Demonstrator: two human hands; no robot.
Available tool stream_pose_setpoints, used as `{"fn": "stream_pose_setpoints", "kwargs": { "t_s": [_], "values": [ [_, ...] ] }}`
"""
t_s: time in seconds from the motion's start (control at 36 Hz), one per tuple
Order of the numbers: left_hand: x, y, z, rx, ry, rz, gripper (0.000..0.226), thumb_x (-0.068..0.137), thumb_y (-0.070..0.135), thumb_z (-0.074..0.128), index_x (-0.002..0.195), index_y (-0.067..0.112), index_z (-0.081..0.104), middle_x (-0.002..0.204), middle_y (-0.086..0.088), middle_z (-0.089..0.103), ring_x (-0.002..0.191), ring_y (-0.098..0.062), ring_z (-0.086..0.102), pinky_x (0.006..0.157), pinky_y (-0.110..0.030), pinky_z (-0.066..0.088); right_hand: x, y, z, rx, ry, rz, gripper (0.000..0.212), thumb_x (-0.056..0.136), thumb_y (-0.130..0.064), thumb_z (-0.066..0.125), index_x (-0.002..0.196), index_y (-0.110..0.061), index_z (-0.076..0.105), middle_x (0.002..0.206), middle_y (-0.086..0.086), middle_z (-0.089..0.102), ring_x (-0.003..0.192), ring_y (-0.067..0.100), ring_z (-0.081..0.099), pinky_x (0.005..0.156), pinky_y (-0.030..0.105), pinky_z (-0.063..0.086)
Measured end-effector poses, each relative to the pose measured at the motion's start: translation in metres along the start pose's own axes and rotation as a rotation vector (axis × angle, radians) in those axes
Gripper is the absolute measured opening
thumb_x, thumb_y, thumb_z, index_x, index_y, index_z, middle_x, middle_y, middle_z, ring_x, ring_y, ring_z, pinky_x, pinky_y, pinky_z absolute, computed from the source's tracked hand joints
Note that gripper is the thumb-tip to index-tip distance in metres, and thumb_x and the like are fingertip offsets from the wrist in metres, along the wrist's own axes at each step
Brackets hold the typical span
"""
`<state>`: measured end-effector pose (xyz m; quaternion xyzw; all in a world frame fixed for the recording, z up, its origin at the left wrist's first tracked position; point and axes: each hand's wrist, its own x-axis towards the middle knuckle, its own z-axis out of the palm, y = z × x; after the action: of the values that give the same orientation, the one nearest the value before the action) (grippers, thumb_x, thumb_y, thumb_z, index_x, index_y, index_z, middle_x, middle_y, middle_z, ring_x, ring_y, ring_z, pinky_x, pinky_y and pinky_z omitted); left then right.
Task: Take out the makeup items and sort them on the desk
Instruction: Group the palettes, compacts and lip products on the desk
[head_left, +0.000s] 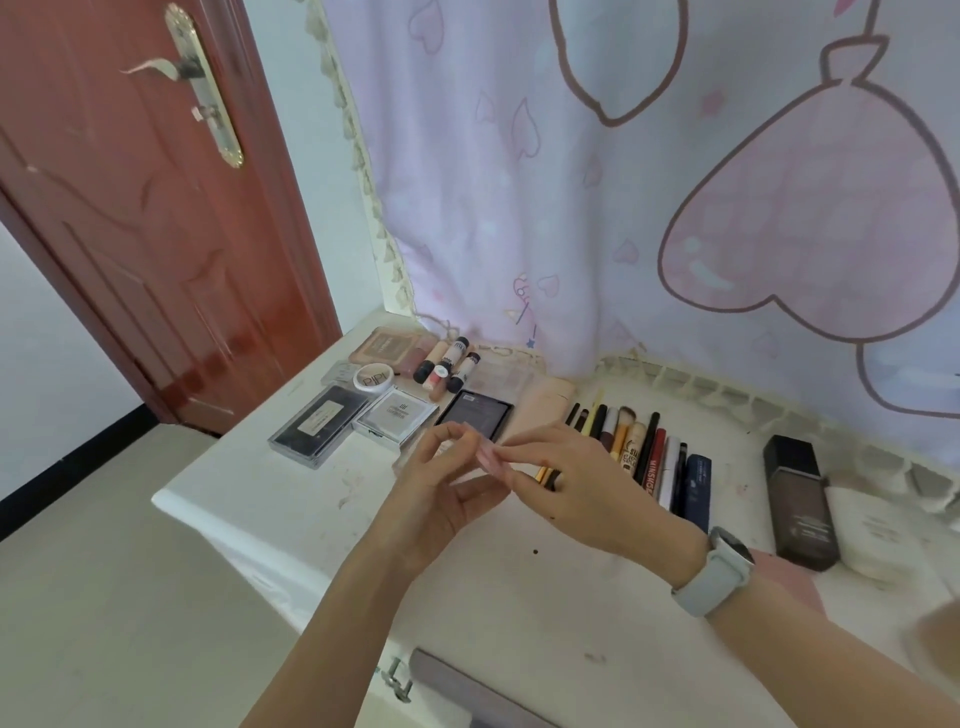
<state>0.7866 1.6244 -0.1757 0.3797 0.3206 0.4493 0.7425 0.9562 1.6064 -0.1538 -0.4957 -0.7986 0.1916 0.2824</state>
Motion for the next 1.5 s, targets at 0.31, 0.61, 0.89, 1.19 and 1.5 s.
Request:
{"fn": "stream_pose_setpoints", "kwargs": {
  "t_s": [0.31, 0.61, 0.89, 1.19, 1.5],
  "values": [
    [-0.024, 0.002, -0.002, 0.805, 0.211, 0.487, 0.061, 0.066, 0.009, 0.08, 0.111, 0.043, 0.056, 0.107, 0.021, 0.061, 0.104, -0.002, 0.059, 0.09, -0.02, 0.047, 0.013, -0.015, -0.01, 0.582, -0.136, 0.418, 0.027, 0.092, -0.031, 0.056, 0.11, -0.015, 0.069, 0.098, -0.003, 0.072, 0.093, 0.01, 0.067, 0.085, 0.025, 0.053],
    [-0.029, -0.004, -0.016, 1.055, 0.279, 0.615, 0.062, 0.069, 0.015, 0.083, 0.106, 0.046, 0.044, 0.111, 0.021, 0.054, 0.105, 0.009, 0.048, 0.086, -0.001, 0.034, 0.023, -0.037, -0.002, 0.401, -0.226, 0.338, 0.025, 0.094, -0.017, 0.051, 0.112, -0.018, 0.069, 0.1, -0.001, 0.071, 0.091, 0.01, 0.065, 0.084, 0.023, 0.054],
    [-0.039, -0.019, -0.033, 1.046, 0.291, 0.591, 0.059, 0.069, 0.021, 0.083, 0.113, 0.037, 0.047, 0.113, 0.015, 0.056, 0.104, -0.003, 0.056, 0.089, -0.012, 0.044, 0.029, -0.052, 0.01, 0.191, -0.336, 0.33, 0.024, 0.089, -0.024, 0.054, 0.093, -0.013, 0.075, 0.088, 0.008, 0.071, 0.077, 0.018, 0.062, 0.083, 0.038, 0.055],
    [-0.043, -0.028, -0.021, 0.768, 0.312, 0.434, 0.056, 0.068, 0.007, 0.082, 0.101, 0.037, 0.049, 0.103, 0.016, 0.06, 0.098, 0.007, 0.057, 0.086, -0.008, 0.044, 0.029, -0.062, 0.015, 0.014, -0.304, 0.387, 0.028, 0.082, -0.02, 0.058, 0.054, -0.021, 0.062, 0.053, -0.008, 0.054, 0.05, 0.005, 0.047, 0.046, 0.01, 0.037],
    [-0.053, -0.014, -0.052, 0.964, 0.205, 0.336, 0.054, 0.07, 0.017, 0.082, 0.108, 0.039, 0.05, 0.111, 0.017, 0.057, 0.105, 0.001, 0.054, 0.089, -0.014, 0.043, 0.012, -0.037, 0.01, 0.334, -0.31, 0.632, 0.011, 0.089, -0.01, 0.052, 0.097, -0.007, 0.06, 0.08, 0.005, 0.073, 0.063, 0.016, 0.068, 0.061, 0.021, 0.055]
  ]
}}
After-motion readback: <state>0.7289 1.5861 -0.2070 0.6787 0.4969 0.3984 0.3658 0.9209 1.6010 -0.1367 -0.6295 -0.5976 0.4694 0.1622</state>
